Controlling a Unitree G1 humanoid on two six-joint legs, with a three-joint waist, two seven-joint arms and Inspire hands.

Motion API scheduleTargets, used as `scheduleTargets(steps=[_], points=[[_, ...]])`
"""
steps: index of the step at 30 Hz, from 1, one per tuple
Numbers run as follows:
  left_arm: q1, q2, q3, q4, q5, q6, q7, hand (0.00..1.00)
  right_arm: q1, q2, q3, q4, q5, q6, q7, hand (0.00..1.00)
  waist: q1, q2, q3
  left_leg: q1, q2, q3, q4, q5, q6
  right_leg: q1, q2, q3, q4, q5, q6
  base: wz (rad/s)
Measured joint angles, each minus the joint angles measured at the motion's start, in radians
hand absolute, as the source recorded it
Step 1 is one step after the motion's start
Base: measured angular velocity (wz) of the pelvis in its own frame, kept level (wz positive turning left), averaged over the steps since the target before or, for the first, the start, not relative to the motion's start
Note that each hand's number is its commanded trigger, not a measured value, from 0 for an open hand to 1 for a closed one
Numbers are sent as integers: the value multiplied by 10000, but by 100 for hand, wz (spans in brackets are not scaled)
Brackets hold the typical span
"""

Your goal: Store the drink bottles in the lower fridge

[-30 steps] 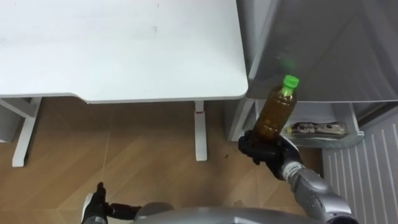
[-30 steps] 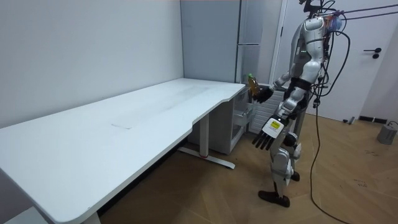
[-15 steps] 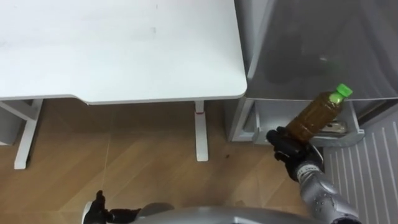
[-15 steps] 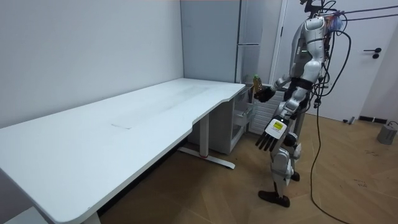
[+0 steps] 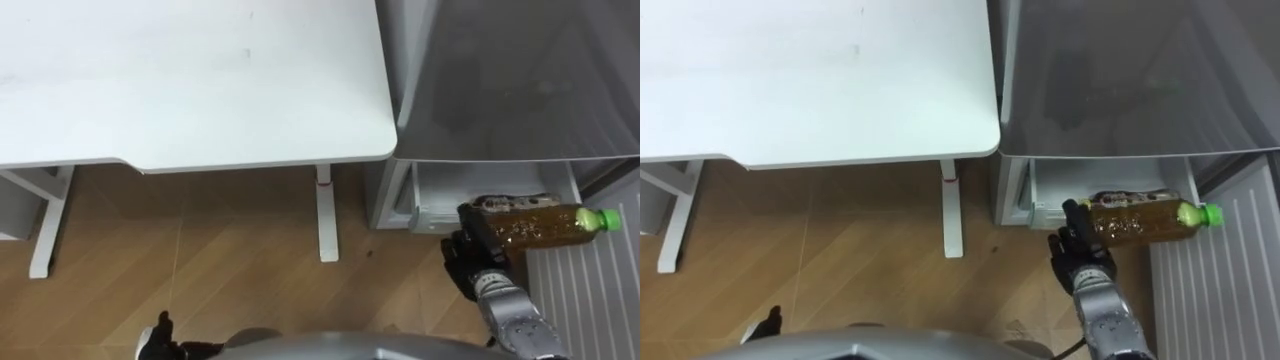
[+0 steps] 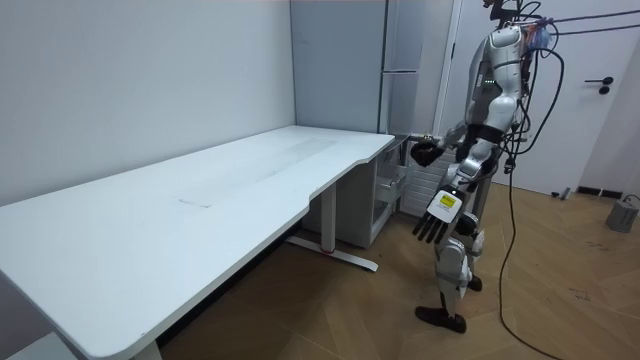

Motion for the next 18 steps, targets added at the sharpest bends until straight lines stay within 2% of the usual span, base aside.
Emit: scheduleTargets(steps=[5,9,12,14,15,18], points=[[116,-17,4,-1,11,321,-86,0,-8,0,-49,871,667,7,444,100,56,43,-32,3,1,1,41,0,0,4,-1,1,15,0,-1,0],[207,-23,10,-12,14,426,-176,0,-154,11,-234,1370,1045,23,749,100,46,87,-28,-75,7,2,124,-1,1,-52,-8,0,68,-1,-3,0],[70,-7,-33,-36,3,459,-295,0,-640,13,-566,1769,1358,-3,818,100,-12,150,-20,-531,11,-97,383,1,8,-390,-22,-61,236,-9,-15,10],[-375,29,-206,-7,-11,458,-318,0,-1306,-15,-695,2152,1461,-20,840,100,-32,162,-2,-1115,20,-200,688,28,49,-970,-44,-74,614,-63,-61,11],[-484,30,-223,2,-11,458,-319,0,-1526,-15,-740,2226,1460,-21,839,100,-28,167,7,-1280,22,-202,762,33,56,-1183,-58,-56,750,-99,-74,0],[-1173,72,-366,381,-21,436,-317,0,-2712,-162,-817,2646,1454,-42,849,100,-14,234,158,-2159,23,-213,1309,55,91,-2143,-178,-34,1540,-230,-123,3]])
